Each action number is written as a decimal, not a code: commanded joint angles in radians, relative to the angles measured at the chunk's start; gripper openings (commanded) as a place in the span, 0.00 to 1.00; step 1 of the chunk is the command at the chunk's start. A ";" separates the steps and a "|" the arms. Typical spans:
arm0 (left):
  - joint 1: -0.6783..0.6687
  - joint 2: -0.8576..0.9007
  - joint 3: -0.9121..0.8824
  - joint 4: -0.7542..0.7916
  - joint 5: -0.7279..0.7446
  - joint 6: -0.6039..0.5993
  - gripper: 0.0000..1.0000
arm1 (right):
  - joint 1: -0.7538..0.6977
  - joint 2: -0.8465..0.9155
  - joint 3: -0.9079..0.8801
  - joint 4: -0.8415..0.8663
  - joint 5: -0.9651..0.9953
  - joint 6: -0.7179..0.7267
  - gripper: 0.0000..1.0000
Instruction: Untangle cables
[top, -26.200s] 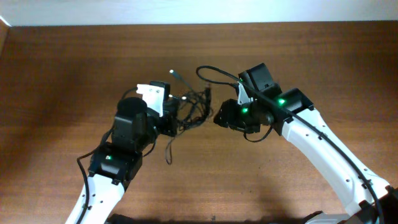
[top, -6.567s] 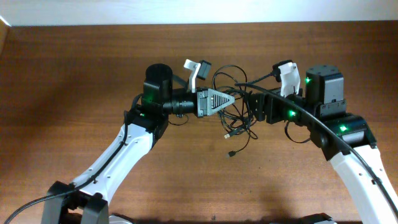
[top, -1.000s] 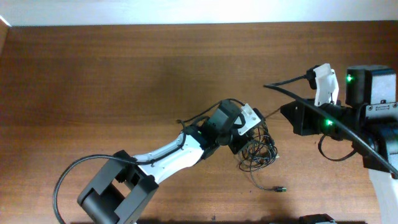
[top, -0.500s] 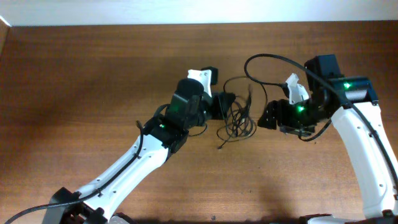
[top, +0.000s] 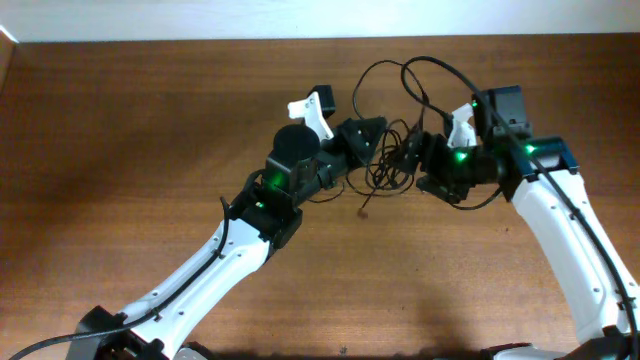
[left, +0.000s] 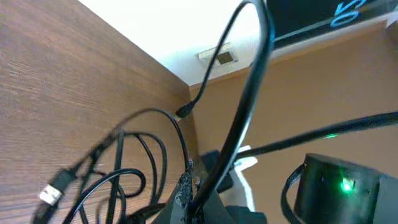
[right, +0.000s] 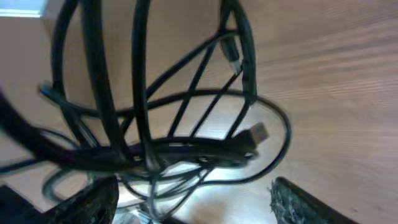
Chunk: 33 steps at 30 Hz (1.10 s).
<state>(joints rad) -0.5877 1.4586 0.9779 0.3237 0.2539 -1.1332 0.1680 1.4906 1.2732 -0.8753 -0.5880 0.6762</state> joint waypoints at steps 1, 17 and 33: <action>-0.008 -0.029 0.006 0.053 0.003 -0.111 0.00 | 0.062 -0.006 -0.008 0.059 0.173 0.243 0.75; 0.142 -0.237 0.006 -0.475 -0.195 -0.017 0.00 | 0.028 0.011 -0.008 -0.204 0.252 -0.053 0.55; 0.089 0.119 0.005 -0.829 -0.198 -0.017 0.57 | 0.159 0.011 -0.008 -0.298 0.243 -0.321 0.79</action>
<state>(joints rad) -0.4854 1.5715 0.9817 -0.5224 -0.0143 -1.1561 0.3294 1.4960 1.2694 -1.1706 -0.4084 0.3626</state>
